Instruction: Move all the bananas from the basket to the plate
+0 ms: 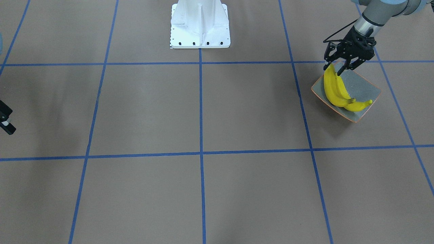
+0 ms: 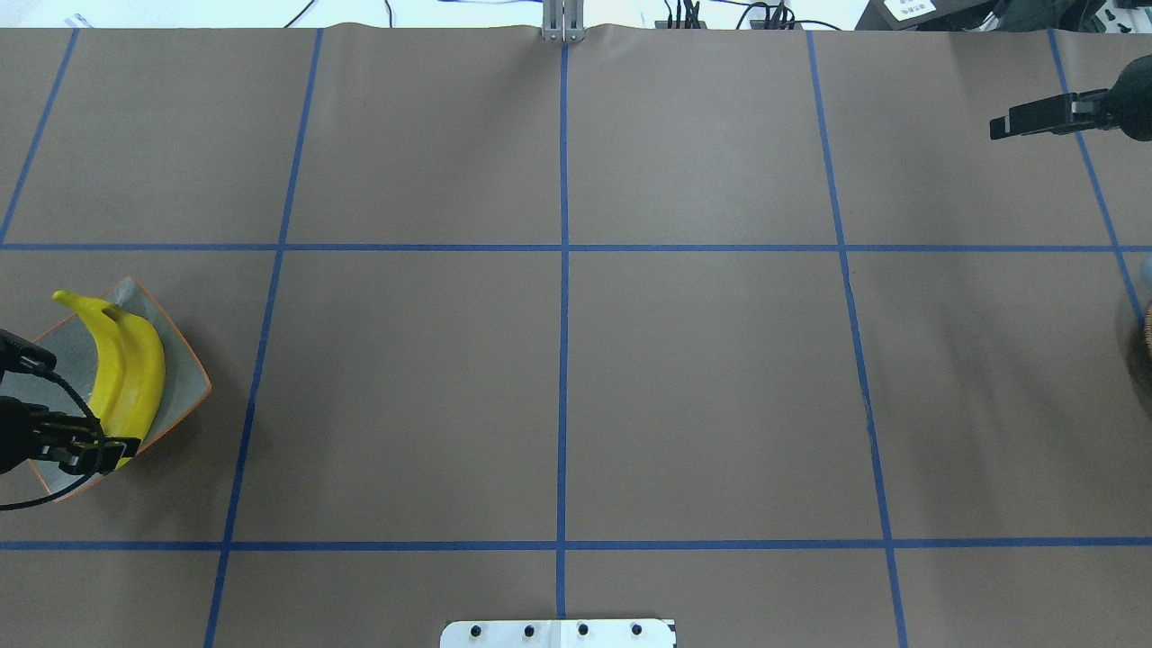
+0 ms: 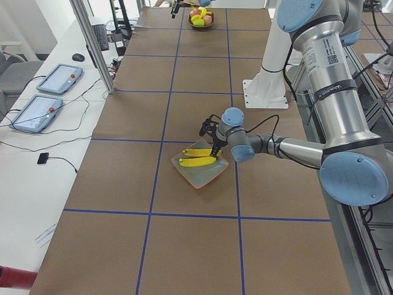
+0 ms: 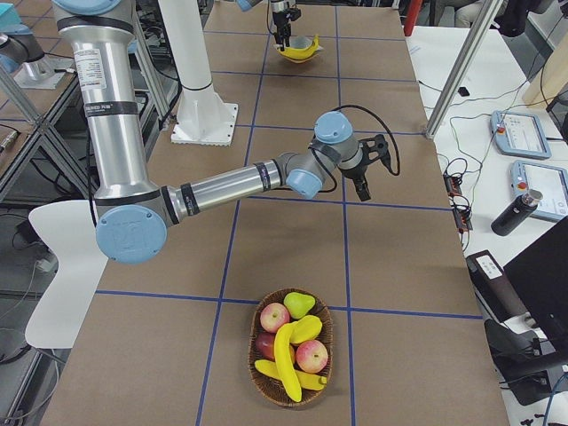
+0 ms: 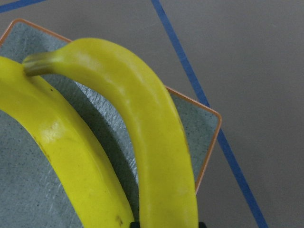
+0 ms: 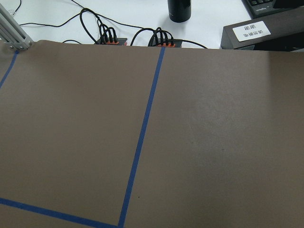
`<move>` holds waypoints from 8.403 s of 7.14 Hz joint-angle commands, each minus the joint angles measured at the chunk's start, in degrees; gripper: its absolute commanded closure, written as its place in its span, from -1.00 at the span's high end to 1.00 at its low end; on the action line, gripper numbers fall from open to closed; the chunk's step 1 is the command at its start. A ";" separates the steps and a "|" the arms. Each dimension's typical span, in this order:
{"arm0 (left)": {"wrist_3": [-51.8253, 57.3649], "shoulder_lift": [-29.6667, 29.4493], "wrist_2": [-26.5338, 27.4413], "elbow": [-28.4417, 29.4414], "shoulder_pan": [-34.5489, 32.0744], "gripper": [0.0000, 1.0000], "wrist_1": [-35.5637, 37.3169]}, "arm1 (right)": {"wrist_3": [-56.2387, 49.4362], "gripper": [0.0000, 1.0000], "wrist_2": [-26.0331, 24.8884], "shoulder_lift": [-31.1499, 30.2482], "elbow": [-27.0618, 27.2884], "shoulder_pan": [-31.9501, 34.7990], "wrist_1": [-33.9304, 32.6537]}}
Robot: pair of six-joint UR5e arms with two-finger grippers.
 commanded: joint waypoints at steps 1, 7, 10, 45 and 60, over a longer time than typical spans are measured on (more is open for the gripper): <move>0.08 -0.36 -3.01 -0.83 -1.35 1.00 -0.18 | 0.00 1.00 0.22 -0.23 0.00 0.01 0.14; 0.08 -7.74 -27.74 0.04 -23.86 1.00 -0.53 | -29.36 1.00 9.24 -16.19 -1.83 14.28 0.22; -0.01 -8.09 -27.74 -0.04 -23.77 1.00 -0.62 | -46.12 1.00 12.79 -20.96 -11.05 25.81 0.75; -0.01 -9.67 -27.74 1.01 -23.68 1.00 -0.62 | 42.89 -1.00 7.51 -19.30 -24.28 18.02 12.96; -0.89 -15.10 -27.83 2.42 -23.68 1.00 -0.80 | 22.95 -1.00 1.48 11.61 -2.20 -3.03 12.71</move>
